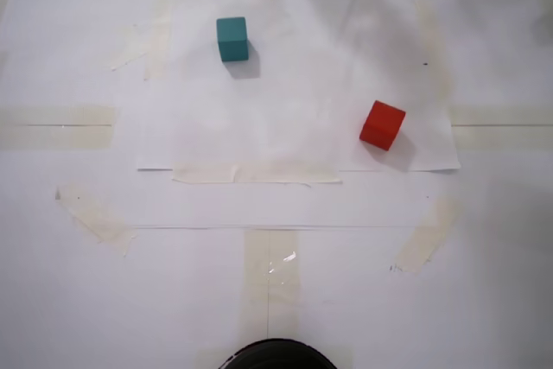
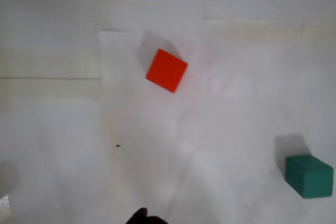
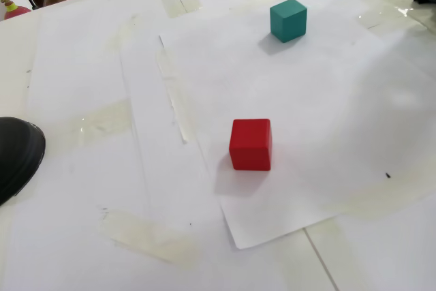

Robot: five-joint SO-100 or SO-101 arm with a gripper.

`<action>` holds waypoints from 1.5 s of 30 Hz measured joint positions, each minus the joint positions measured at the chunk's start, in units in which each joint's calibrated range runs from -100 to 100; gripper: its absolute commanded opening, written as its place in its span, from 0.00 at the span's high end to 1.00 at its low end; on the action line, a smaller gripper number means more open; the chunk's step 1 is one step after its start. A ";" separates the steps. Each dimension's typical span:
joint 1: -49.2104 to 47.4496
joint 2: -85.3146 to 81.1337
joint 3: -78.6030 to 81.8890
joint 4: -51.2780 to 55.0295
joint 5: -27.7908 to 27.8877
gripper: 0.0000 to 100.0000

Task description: Put the red cube on the top of the blue cube.

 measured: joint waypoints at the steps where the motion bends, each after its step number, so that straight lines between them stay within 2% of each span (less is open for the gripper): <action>1: -0.37 3.64 -4.43 0.49 0.00 1.00; 6: -0.73 15.44 -16.90 1.63 0.00 1.00; 25: 4.02 18.66 -18.26 1.38 -0.24 0.99; 34: 4.90 18.66 -13.10 -5.94 -5.23 1.00; 41: 3.51 18.66 -6.87 -14.72 -6.01 0.99; 45: 2.92 18.66 -6.87 -16.02 -6.11 0.91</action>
